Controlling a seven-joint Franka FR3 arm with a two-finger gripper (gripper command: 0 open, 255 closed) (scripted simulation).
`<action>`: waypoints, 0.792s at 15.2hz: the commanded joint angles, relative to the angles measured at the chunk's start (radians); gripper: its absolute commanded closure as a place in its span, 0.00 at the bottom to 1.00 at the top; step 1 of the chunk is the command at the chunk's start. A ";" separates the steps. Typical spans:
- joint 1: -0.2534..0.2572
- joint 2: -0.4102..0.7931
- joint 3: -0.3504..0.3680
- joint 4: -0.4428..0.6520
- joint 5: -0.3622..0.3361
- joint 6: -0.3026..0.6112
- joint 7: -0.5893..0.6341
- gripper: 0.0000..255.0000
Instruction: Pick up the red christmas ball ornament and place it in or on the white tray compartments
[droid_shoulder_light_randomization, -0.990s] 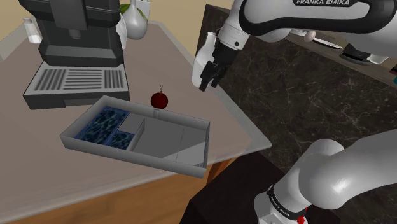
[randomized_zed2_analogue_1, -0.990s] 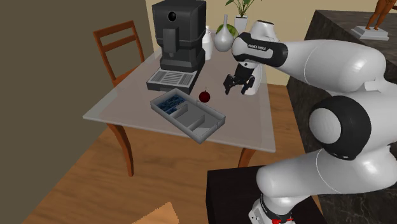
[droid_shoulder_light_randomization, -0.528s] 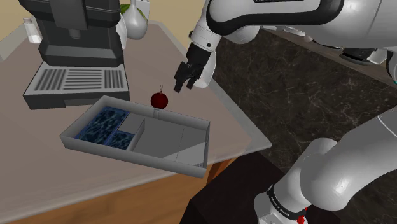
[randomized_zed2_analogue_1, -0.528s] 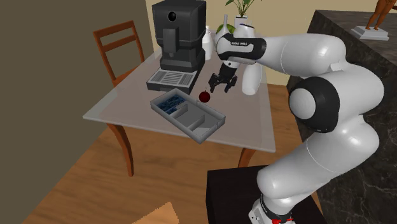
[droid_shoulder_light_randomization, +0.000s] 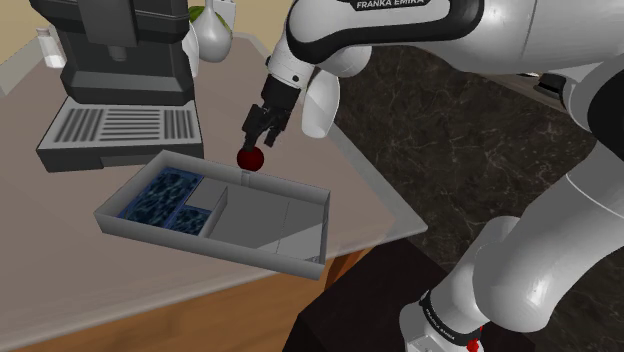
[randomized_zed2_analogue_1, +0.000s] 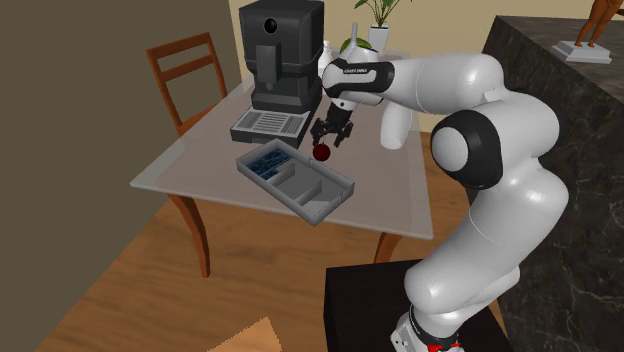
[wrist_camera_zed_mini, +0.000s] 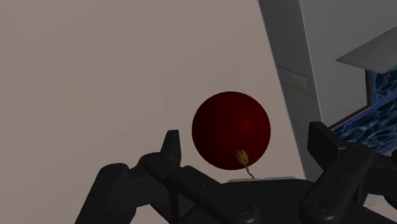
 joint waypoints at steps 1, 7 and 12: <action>0.004 0.010 0.005 -0.015 0.004 0.027 -0.002 0.00; 0.009 0.022 0.010 -0.034 0.008 0.059 -0.004 0.00; 0.009 0.022 0.010 -0.034 0.008 0.059 -0.004 1.00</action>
